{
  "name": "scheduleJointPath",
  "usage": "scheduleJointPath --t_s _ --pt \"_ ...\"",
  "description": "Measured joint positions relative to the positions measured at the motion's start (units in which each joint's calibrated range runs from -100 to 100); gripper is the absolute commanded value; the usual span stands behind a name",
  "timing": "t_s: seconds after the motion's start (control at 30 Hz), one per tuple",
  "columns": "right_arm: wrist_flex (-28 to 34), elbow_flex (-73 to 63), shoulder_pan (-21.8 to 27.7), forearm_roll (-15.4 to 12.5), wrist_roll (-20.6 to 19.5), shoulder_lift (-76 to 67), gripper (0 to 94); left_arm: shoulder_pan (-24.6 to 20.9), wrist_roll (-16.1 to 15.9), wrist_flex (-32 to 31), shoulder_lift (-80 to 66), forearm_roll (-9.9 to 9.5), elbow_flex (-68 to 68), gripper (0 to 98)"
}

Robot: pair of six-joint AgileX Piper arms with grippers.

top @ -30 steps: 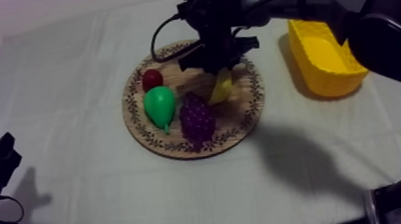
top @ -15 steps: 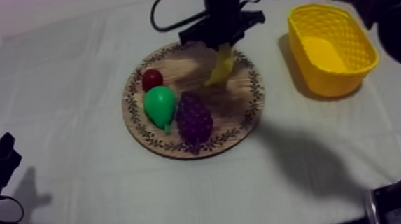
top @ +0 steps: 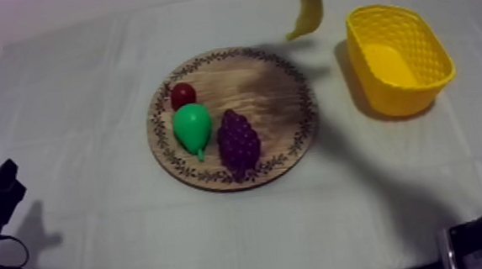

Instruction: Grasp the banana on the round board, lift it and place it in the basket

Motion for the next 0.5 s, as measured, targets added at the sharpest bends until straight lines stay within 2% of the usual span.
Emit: scheduleJointPath --t_s 0.5 --pt "-9.6 18.9 11.3 -1.2 3.9 -18.6 15.6 0.0 0.0 0.0 0.0 0.0 0.0 0.1"
